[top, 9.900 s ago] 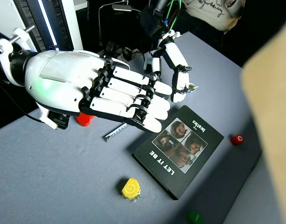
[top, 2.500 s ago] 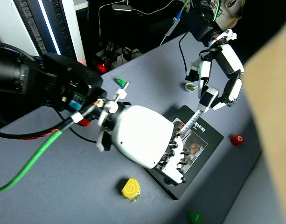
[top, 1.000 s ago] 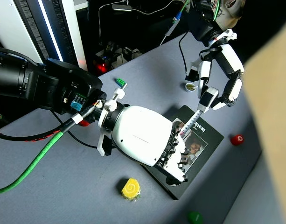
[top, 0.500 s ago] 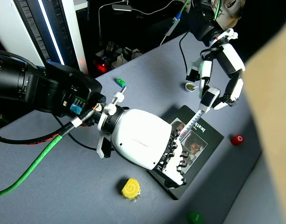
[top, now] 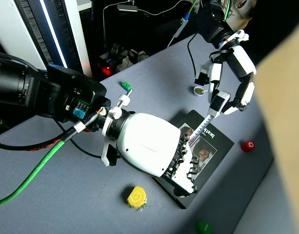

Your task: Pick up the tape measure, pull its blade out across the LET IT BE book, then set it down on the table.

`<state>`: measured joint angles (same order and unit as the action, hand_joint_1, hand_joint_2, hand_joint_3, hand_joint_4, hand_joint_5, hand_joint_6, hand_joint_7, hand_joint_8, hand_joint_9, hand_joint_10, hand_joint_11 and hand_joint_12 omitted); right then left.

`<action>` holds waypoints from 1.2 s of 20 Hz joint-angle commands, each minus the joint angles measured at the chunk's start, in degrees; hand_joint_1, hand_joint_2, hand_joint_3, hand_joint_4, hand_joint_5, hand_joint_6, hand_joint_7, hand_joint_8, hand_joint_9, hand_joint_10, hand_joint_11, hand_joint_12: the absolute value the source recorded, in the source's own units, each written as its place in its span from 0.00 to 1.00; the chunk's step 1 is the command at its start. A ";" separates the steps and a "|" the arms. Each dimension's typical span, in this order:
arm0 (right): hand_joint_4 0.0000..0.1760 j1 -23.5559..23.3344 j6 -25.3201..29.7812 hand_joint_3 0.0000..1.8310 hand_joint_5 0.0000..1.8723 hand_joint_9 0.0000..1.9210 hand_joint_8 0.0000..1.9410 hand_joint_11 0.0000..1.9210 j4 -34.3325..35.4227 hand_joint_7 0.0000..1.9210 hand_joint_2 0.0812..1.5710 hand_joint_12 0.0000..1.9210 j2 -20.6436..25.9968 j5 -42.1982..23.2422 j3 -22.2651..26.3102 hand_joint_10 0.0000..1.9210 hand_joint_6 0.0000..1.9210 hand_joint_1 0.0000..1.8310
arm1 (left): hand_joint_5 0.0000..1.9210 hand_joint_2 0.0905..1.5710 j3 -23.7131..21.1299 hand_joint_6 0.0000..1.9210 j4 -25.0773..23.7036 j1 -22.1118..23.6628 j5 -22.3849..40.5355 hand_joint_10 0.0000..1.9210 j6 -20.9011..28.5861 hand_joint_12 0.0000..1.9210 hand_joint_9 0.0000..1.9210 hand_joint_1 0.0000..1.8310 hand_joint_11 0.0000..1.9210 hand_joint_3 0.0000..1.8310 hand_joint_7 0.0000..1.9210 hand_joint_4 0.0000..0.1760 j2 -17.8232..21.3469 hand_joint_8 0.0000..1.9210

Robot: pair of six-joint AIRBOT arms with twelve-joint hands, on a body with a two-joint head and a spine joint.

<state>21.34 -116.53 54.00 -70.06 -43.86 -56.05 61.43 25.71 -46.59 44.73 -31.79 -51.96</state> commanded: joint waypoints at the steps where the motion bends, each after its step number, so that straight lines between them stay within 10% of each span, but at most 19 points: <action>1: 0.00 -1.11 0.37 0.00 0.44 0.46 0.00 0.23 -3.81 0.46 0.73 0.61 0.35 -4.73 -0.13 0.01 0.02 0.54 | 0.57 0.68 0.41 0.32 -0.53 1.01 7.44 0.65 0.81 0.49 0.48 0.75 0.47 0.00 0.51 0.00 0.57 0.49; 14: 0.00 -0.67 0.48 0.00 0.45 0.47 0.00 0.24 -3.45 0.46 0.73 0.61 0.35 -4.28 -0.14 0.01 0.02 0.54 | 0.57 0.68 0.42 0.32 -0.57 1.11 7.44 0.65 0.81 0.49 0.48 0.76 0.47 0.00 0.52 0.00 0.53 0.49; 15: 0.00 -0.67 0.48 0.00 0.44 0.48 0.00 0.26 -3.45 0.49 0.74 0.62 0.35 -4.27 -0.14 0.01 0.51 0.57 | 0.57 0.68 0.42 0.32 -0.57 1.11 7.44 0.65 0.81 0.49 0.48 0.76 0.47 0.00 0.52 0.00 0.52 0.49; 16: 0.00 -0.69 0.48 0.00 0.41 0.51 0.01 0.28 -3.45 0.52 0.76 0.63 0.35 -4.27 -0.14 0.02 0.65 0.57 | 0.57 0.68 0.43 0.32 -0.57 1.10 7.44 0.65 0.81 0.49 0.48 0.76 0.47 0.00 0.52 0.00 0.54 0.49; 17: 0.00 -0.75 0.48 0.00 0.39 0.53 0.45 0.30 -3.45 0.49 0.75 0.64 0.35 -4.25 -0.14 0.04 0.70 0.63 | 0.57 0.68 0.48 0.32 -0.57 1.10 7.44 0.65 0.81 0.49 0.48 0.76 0.47 0.00 0.52 0.00 0.52 0.49; 18: 0.00 -0.77 0.48 0.00 0.37 0.55 0.56 0.30 -3.45 0.47 0.76 0.66 0.35 -4.25 -0.14 0.05 0.73 0.63 | 0.57 0.68 0.54 0.32 -0.57 1.11 7.44 0.65 0.81 0.49 0.48 0.76 0.47 0.00 0.52 0.00 0.50 0.49; 24: 0.00 -0.66 0.48 0.00 0.39 0.52 0.54 0.35 -3.45 0.49 0.75 0.68 0.40 -4.11 -0.15 0.24 0.71 0.64 | 0.57 0.68 0.56 0.32 -0.58 1.12 7.44 0.65 0.80 0.50 0.49 0.76 0.48 0.00 0.51 0.00 0.49 0.50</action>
<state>21.28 -115.83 53.98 -70.06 -43.44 -56.05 61.49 25.52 -46.54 44.62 -31.64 -51.96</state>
